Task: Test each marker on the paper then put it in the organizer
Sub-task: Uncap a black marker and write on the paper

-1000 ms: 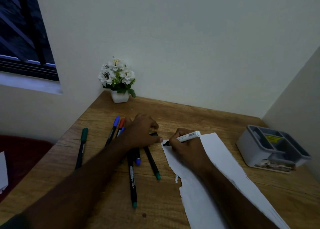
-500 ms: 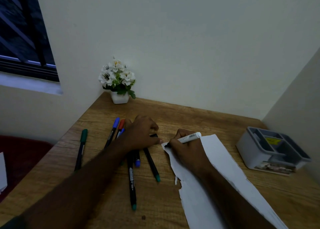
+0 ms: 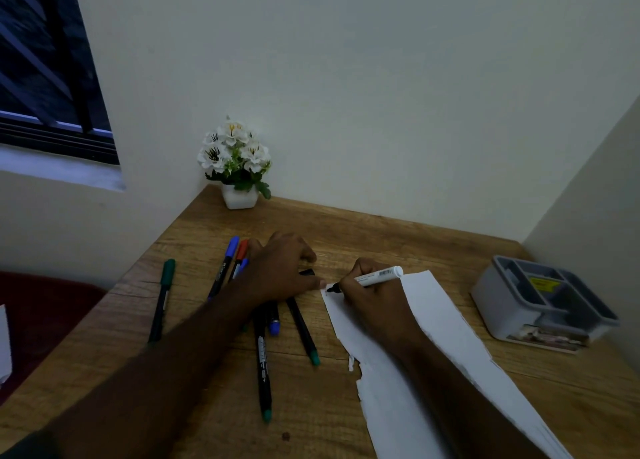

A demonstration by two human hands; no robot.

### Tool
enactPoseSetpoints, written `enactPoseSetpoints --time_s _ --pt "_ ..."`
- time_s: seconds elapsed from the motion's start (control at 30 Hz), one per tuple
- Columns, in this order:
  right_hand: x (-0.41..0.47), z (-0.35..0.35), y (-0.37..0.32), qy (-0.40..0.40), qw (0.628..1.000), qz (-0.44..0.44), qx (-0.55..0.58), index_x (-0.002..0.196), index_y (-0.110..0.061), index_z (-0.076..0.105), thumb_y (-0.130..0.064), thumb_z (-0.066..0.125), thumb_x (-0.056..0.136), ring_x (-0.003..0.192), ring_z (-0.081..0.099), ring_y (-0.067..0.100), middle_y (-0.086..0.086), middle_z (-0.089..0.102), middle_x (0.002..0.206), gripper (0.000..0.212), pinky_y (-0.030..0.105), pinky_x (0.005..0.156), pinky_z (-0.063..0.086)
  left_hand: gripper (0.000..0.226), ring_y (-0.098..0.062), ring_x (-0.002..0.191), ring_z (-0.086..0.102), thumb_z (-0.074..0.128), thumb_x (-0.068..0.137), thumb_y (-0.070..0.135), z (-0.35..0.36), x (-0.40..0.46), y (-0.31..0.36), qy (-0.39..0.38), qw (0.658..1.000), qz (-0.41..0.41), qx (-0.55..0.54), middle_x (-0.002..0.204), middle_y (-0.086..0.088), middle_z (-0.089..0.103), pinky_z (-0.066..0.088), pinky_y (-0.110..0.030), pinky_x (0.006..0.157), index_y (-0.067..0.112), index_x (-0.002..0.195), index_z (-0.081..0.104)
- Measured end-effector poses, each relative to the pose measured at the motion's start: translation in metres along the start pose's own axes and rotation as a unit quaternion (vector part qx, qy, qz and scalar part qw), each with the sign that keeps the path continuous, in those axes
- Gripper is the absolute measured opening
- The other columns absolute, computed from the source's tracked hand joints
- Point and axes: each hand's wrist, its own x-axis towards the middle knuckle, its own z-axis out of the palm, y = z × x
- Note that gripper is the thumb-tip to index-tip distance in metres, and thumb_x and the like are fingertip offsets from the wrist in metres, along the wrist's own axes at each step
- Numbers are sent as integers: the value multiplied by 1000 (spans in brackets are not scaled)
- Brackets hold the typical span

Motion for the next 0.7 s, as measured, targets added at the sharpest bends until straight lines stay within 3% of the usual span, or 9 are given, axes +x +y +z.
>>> enactPoseSetpoints --time_s 0.17,0.23,0.3,0.4,0.7 --pt "6 15 12 -13 999 45 20 62 -22 45 -7 66 92 55 46 7 -8 46 61 39 27 68 38 52 -13 125 38 70 72 62 0 1 2 13 1000 -10 1 120 13 54 26 -49 103 31 113 65" --pt "8 13 10 -14 997 54 48 61 -21 45 -9 69 90 52 50 7 -6 46 59 39 21 64 41 52 -13 125 38 70 72 62 0 1 2 13 1000 -10 4 119 13 54 27 -49 102 31 113 65" --pt "8 10 9 -20 997 35 72 60 -21 46 -25 69 81 48 53 0 -10 46 54 31 9 55 39 52 -14 125 38 71 72 62 0 1 2 13 1000 -9 -3 118 12 54 28 -51 104 30 113 65" --pt "6 8 12 -9 999 24 38 60 -22 49 -41 62 74 47 50 1 -14 51 49 27 11 51 38 51 -12 125 38 72 71 61 1 0 2 19 1000 -13 -7 117 14 54 26 -50 105 30 112 65" --pt "2 0 4 -49 999 -20 -2 62 -17 53 -33 57 85 51 44 5 -9 48 54 29 13 51 33 50 -13 123 39 72 70 61 2 0 1 26 1000 -8 -9 113 14 54 27 -52 104 30 109 66"
